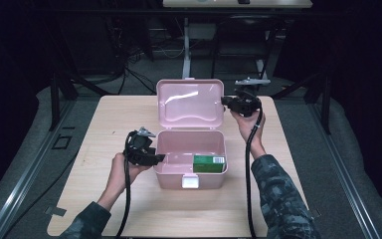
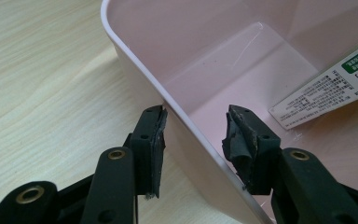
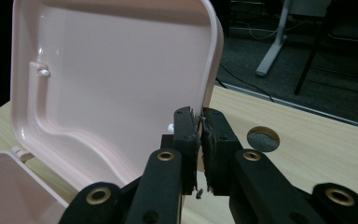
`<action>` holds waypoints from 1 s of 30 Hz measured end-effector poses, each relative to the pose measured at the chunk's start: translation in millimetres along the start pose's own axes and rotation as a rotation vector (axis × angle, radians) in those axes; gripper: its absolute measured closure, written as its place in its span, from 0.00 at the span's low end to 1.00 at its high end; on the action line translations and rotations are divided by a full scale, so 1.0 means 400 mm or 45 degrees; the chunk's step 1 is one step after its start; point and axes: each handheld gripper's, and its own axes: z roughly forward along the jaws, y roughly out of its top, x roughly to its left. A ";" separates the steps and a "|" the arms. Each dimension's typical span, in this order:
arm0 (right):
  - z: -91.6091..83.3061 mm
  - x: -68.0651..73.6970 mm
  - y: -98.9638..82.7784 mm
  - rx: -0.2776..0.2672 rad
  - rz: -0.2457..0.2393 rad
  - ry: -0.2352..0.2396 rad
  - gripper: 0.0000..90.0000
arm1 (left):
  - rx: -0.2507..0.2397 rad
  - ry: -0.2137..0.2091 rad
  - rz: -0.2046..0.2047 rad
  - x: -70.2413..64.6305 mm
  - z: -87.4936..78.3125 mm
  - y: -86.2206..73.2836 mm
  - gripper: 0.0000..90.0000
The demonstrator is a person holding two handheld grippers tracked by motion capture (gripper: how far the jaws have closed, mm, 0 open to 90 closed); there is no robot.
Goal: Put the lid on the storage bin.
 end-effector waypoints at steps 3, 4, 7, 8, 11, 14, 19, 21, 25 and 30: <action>-0.012 0.008 -0.004 -0.022 -0.033 -0.007 0.95 | 0.003 0.007 0.003 -0.002 0.000 0.000 0.64; -0.012 0.008 -0.004 -0.022 -0.033 -0.007 0.95 | 0.003 0.007 0.003 -0.002 0.000 0.000 0.64; -0.021 0.012 -0.007 -0.031 -0.046 -0.003 0.95 | 0.001 0.008 0.002 -0.002 0.000 0.000 0.64; -0.025 0.014 -0.008 -0.038 -0.053 -0.001 0.95 | 0.001 0.009 0.003 -0.002 0.001 0.000 0.63; -0.034 0.020 -0.011 -0.051 -0.067 0.000 0.95 | 0.001 0.010 0.003 -0.002 0.001 0.000 0.63; -0.046 0.025 -0.014 -0.056 -0.083 0.004 0.95 | 0.002 0.013 0.003 -0.003 0.001 0.000 0.64; -0.061 0.035 -0.017 -0.066 -0.107 0.001 0.95 | -0.001 0.029 0.009 -0.006 0.002 0.000 0.63; -0.068 0.037 -0.018 -0.063 -0.116 0.005 0.95 | -0.001 0.029 0.009 -0.006 0.003 0.000 0.63; -0.080 0.042 -0.021 -0.065 -0.128 0.016 0.95 | 0.005 0.026 0.007 -0.006 0.005 -0.001 0.64; -0.093 0.045 -0.026 -0.073 -0.133 0.027 0.95 | 0.012 0.026 0.011 -0.009 0.008 -0.001 0.63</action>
